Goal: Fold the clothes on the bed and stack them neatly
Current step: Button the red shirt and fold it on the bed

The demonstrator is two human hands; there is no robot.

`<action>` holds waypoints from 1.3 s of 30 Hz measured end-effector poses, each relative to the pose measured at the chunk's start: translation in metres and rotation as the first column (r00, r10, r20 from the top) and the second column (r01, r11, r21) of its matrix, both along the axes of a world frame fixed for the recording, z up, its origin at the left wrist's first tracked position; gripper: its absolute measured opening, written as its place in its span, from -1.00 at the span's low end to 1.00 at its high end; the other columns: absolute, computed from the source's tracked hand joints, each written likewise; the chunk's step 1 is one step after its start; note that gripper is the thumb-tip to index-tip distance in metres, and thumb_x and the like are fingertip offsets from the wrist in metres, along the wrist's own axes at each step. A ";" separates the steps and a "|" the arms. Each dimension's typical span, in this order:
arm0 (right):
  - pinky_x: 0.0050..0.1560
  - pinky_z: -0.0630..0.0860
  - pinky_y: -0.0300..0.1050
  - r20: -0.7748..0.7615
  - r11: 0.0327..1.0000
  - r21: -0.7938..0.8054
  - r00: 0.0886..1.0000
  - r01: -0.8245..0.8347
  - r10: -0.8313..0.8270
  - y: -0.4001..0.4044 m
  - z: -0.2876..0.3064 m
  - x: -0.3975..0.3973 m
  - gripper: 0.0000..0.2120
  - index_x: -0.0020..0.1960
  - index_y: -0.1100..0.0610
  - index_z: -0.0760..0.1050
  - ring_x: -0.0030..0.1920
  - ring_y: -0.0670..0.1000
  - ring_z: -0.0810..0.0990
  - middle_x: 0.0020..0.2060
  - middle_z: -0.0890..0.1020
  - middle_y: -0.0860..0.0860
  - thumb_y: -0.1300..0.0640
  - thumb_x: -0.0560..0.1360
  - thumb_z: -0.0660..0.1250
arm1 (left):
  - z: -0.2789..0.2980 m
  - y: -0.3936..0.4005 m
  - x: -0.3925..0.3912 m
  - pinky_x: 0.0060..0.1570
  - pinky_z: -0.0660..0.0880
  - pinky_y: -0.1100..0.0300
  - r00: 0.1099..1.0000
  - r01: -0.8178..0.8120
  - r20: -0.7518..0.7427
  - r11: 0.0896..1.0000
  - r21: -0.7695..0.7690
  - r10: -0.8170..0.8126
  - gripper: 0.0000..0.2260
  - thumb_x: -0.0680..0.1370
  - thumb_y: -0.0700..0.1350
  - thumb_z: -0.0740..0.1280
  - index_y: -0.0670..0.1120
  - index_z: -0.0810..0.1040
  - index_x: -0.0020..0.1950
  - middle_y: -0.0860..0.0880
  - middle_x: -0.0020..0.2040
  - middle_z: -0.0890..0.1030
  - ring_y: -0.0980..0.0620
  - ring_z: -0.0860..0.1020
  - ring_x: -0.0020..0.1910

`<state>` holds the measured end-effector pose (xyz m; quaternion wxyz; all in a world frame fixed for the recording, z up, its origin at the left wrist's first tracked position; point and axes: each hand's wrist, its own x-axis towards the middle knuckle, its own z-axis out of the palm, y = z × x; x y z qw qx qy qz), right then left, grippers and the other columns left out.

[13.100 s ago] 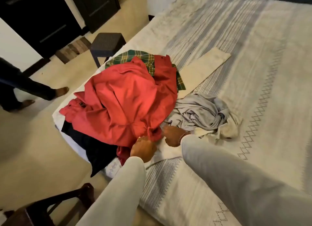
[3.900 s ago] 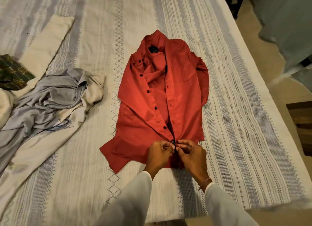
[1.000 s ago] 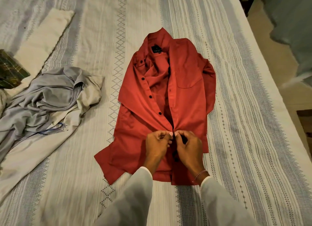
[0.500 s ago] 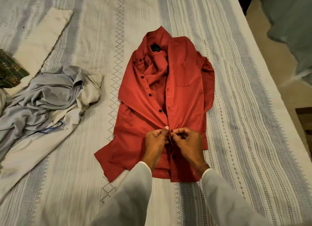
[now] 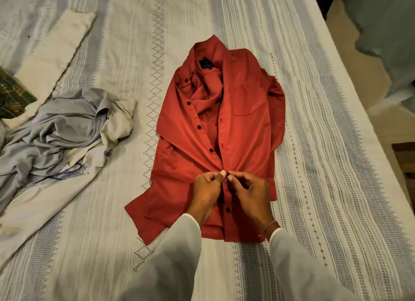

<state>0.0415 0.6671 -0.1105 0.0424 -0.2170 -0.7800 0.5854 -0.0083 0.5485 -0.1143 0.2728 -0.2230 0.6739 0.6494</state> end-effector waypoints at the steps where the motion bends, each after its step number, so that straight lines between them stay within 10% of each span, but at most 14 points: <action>1: 0.04 0.62 -0.15 0.005 0.999 -0.036 1.000 -0.003 0.003 0.000 0.000 0.000 -0.86 0.03 0.00 0.72 -0.04 -0.13 0.72 -0.09 0.74 -0.17 0.20 0.53 0.47 | -0.002 -0.001 0.001 -0.15 0.49 -0.01 1.000 0.012 0.005 1.000 0.018 -0.013 -0.77 0.55 -0.01 0.41 -0.16 0.72 -0.13 -0.21 -0.22 0.61 -0.08 0.52 -0.21; 11: -0.19 0.56 -0.10 0.180 0.957 0.250 0.979 -0.144 0.100 0.010 -0.002 -0.001 -0.85 -0.12 0.06 0.71 -0.24 -0.14 0.67 -0.26 0.73 -0.07 0.05 0.57 0.41 | -0.004 -0.006 0.002 -0.47 0.44 0.20 0.984 0.170 -0.031 0.979 -0.116 -0.174 -0.78 0.49 -0.20 0.51 -0.13 0.47 -0.13 -0.04 -0.44 0.55 0.06 0.50 -0.53; 19: -0.06 0.57 0.01 0.063 0.877 0.467 0.994 -0.112 0.093 -0.001 0.005 -0.064 -0.90 -0.05 0.15 0.63 -0.10 0.11 0.64 -0.14 0.68 0.05 0.14 0.47 0.45 | 0.010 0.002 -0.050 -0.16 0.54 0.05 0.841 0.106 -0.362 0.778 -0.619 -0.403 -0.95 0.46 -0.13 0.43 -0.02 0.58 -0.16 0.04 -0.26 0.62 -0.02 0.61 -0.24; 26: 0.07 0.52 0.01 0.300 0.889 0.425 0.953 -0.171 0.040 -0.008 -0.019 -0.105 -0.69 0.02 0.16 0.57 0.01 0.18 0.59 -0.02 0.60 0.11 0.08 0.37 0.56 | -0.005 -0.004 -0.075 -0.02 0.56 -0.04 0.879 0.177 -0.140 0.585 -0.792 -0.456 -0.81 0.54 0.00 0.43 -0.10 0.68 0.03 -0.17 0.00 0.68 -0.24 0.63 0.04; 39: -0.15 0.51 -0.28 0.126 0.970 0.243 0.991 0.007 -0.038 0.012 -0.006 -0.096 -0.95 -0.11 0.13 0.72 -0.20 -0.12 0.68 -0.22 0.74 -0.05 0.16 0.45 0.51 | 0.004 0.010 -0.083 -0.39 0.54 0.26 0.982 0.046 -0.163 0.950 -0.310 -0.101 -0.83 0.56 -0.28 0.40 -0.11 0.66 -0.21 0.03 -0.39 0.64 0.18 0.55 -0.51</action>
